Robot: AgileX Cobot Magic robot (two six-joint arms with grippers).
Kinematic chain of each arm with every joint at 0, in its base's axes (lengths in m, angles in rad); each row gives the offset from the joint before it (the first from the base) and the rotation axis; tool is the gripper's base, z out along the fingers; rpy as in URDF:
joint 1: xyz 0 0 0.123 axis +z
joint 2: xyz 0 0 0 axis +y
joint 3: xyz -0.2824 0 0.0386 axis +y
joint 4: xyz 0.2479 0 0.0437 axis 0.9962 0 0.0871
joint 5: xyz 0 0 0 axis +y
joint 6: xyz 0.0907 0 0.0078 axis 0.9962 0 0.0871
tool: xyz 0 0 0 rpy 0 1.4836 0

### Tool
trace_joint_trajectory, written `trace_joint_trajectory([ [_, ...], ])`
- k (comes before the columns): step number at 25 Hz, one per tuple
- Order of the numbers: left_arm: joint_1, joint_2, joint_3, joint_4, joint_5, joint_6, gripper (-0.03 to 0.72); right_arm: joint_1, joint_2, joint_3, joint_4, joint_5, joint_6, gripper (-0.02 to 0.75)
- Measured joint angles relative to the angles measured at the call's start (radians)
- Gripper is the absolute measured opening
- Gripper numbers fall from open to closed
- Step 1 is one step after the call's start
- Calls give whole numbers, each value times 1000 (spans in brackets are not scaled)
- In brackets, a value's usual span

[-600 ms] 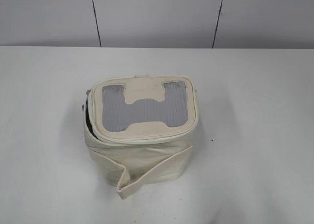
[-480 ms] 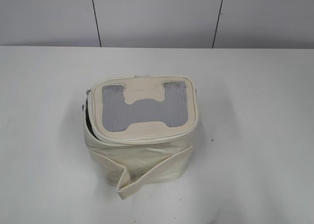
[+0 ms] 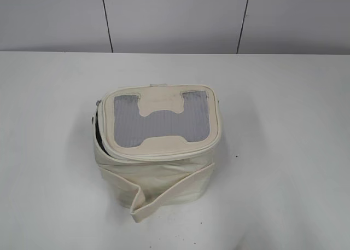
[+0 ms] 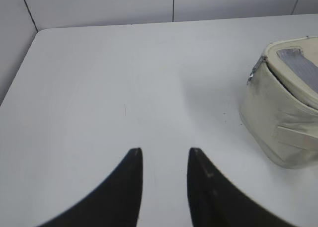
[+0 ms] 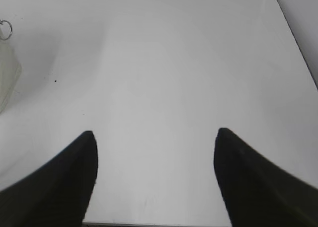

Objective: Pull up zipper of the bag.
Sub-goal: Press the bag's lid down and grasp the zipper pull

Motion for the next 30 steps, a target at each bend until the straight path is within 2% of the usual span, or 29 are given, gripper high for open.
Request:
trace_joint_trajectory([
  [30,-10,0,0,-14,0,0,243,0,0,0,0,0,0,568],
])
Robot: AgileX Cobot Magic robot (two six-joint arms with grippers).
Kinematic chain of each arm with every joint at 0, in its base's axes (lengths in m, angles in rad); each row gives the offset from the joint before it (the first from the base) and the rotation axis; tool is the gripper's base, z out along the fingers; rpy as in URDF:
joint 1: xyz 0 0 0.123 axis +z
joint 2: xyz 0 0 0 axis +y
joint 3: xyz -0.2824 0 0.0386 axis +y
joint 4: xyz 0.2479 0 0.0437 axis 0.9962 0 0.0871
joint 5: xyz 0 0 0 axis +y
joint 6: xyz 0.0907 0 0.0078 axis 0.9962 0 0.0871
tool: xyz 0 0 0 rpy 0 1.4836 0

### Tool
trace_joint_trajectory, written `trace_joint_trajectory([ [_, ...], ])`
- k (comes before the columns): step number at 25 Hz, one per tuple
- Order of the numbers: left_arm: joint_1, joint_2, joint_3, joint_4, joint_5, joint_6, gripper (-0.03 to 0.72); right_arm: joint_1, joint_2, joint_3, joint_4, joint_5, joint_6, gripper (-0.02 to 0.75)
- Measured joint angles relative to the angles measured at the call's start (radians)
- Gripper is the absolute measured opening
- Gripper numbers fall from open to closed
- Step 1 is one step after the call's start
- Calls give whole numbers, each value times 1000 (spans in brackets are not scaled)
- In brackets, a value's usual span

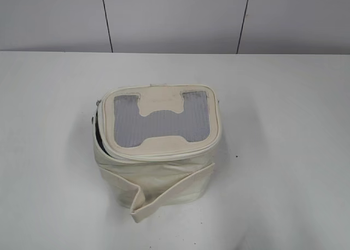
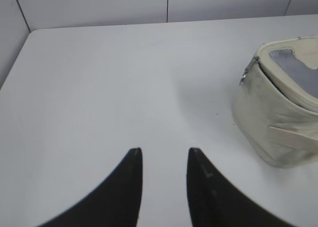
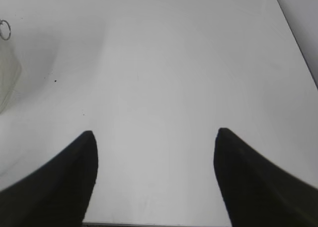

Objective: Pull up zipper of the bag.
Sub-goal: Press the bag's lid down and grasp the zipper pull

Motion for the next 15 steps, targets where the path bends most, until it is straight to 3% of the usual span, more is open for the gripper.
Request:
trace_joint_trajectory([
  [12,0,214,-54,-129,-230,0,243,0,0,-7,-3,-11,0,568],
  [15,0,328,-54,-165,-327,29,243,0,20,-23,-2,-94,0,568],
])
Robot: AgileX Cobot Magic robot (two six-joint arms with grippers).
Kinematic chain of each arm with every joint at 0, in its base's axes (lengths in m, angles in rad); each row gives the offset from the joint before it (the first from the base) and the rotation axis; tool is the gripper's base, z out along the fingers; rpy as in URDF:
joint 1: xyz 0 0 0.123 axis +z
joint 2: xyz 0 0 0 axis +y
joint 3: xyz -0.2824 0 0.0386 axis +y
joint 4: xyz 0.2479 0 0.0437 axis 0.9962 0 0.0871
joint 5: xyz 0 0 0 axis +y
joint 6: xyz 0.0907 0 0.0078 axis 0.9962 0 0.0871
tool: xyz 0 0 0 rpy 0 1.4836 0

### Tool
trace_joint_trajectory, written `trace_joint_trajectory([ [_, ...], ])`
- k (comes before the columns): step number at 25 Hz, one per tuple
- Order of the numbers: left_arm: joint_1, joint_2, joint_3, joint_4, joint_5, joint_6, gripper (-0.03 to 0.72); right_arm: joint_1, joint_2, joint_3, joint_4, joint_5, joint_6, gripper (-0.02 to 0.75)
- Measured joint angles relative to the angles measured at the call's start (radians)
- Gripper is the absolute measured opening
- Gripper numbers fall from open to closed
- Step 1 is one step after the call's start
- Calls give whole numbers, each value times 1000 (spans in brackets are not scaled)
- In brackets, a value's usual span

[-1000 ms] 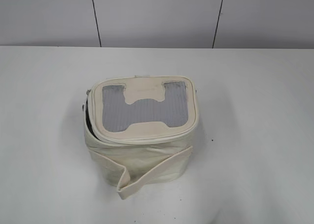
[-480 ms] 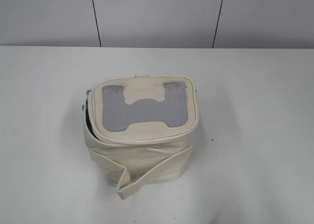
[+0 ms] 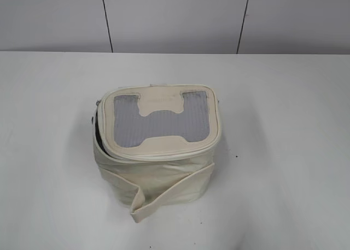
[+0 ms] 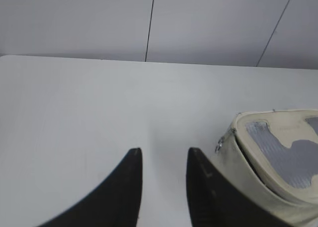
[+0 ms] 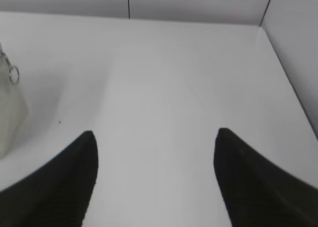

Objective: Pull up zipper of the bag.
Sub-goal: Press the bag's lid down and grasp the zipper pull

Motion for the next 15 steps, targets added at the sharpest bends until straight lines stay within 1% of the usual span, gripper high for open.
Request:
trace_joint_trajectory([
  [4,0,144,0,-57,-133,92,243,0,111,-6,14,-142,0,568],
  [8,0,287,-6,-132,-202,221,247,5,252,-6,35,-242,0,568],
  [12,0,419,-13,-224,-245,345,276,47,369,-6,43,-360,0,568],
  [15,0,528,-13,-272,-265,429,307,79,477,-30,44,-414,0,568],
])
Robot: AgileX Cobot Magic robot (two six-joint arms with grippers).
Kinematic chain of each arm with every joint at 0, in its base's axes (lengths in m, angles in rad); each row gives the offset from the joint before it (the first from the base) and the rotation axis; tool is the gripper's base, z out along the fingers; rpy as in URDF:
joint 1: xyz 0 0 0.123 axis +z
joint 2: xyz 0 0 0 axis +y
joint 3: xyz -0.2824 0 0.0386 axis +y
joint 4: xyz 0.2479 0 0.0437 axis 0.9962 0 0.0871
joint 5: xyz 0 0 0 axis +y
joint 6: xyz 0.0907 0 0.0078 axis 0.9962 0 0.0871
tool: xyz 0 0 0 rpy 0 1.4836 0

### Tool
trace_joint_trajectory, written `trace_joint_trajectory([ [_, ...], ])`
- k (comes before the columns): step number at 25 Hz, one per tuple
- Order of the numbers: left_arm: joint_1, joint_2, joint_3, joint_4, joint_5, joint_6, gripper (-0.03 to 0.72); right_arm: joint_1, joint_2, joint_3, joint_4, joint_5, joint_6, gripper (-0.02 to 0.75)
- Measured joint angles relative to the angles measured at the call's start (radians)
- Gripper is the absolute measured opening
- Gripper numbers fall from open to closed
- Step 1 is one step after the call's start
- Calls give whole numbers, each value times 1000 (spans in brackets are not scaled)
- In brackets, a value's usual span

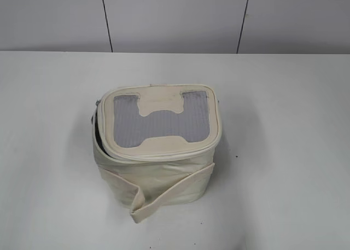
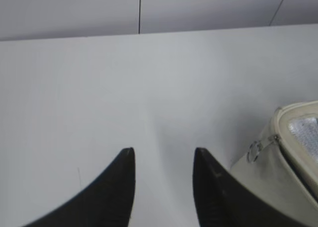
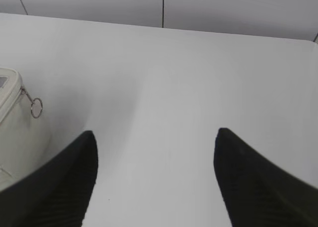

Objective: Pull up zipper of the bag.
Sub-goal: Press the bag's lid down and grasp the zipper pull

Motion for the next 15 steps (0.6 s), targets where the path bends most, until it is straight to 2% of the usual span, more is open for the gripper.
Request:
trace_joint_trajectory([
  [8,0,149,-6,-42,-36,46,330,18,367,-160,1,-51,0,568],
  [15,0,227,-111,-45,-71,78,330,18,584,-302,2,-52,-36,568],
])
